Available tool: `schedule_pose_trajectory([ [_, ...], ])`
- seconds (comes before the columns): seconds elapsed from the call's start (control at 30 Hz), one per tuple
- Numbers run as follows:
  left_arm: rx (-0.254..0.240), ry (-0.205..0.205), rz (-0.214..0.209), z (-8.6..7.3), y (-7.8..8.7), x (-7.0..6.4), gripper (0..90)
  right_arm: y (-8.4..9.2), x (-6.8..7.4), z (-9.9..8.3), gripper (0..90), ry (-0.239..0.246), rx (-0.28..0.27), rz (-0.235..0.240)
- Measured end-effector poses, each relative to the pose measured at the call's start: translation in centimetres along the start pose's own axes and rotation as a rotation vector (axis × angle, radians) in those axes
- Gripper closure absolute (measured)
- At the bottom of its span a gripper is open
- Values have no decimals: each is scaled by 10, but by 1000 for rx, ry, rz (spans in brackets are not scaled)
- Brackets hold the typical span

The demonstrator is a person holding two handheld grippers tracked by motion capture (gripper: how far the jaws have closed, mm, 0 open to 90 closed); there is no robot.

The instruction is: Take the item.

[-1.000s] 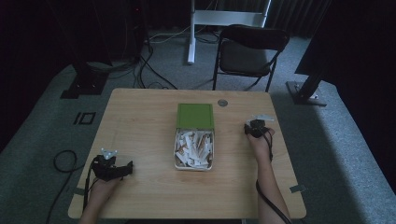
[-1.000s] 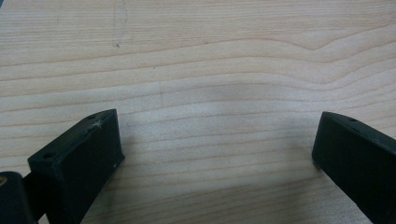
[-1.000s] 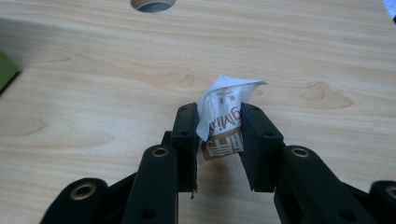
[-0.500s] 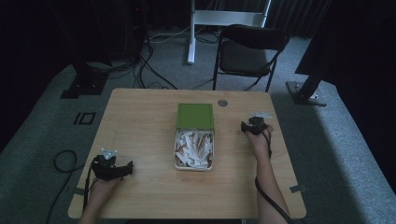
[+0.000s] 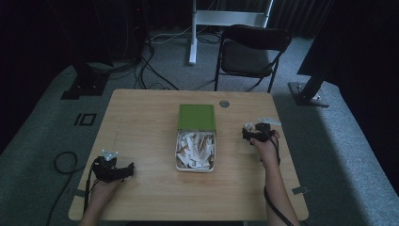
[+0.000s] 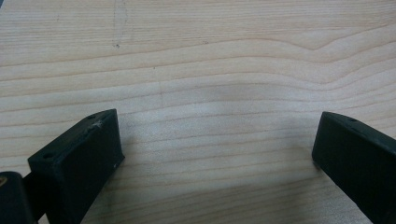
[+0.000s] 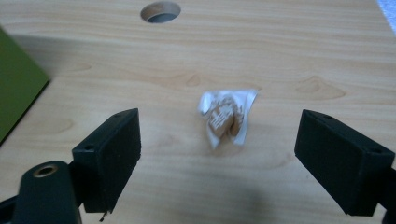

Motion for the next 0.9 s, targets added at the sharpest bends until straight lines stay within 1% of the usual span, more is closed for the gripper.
schedule_pose_trajectory([
  [0.1,0,0,0,0,0,0,23,3,2,-2,144,3,3,7],
  [0.17,0,0,0,0,0,0,23,8,4,-8,136,11,8,15],
  [0.27,0,0,0,0,0,0,23,12,5,-10,135,21,7,14],
  [0.3,0,0,0,0,0,0,23,16,4,-12,135,28,2,13],
  [0.4,0,0,0,0,0,0,23,20,4,-14,135,25,-3,12],
  [0.43,0,0,0,0,0,0,23,25,5,-17,135,20,-9,16],
  [0.6,0,0,0,0,0,0,23,33,4,-22,135,26,-16,20],
  [0.63,0,0,0,0,0,0,23,37,4,-26,135,32,-14,23],
  [0.7,0,0,0,0,0,0,23,39,4,-28,135,30,-13,21],
  [0.77,-1,0,0,0,0,0,23,44,3,-34,135,16,-10,23],
  [0.83,-1,0,0,0,0,0,23,48,2,-40,135,22,-2,21],
  [0.87,-1,0,0,0,0,0,23,48,2,-40,135,22,-2,21],
  [0.9,-1,0,0,0,0,0,23,51,1,-45,135,28,3,18],
])
Point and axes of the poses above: each handheld gripper's, and its own axes: y roughly backward along the jaws, z roughly out of its top, x roughly to its left, the point moved 10 cm from there along -y, roughly forward along the jaws, and after that the axes turned 6 degrees about -x, right-handed, at the moved point
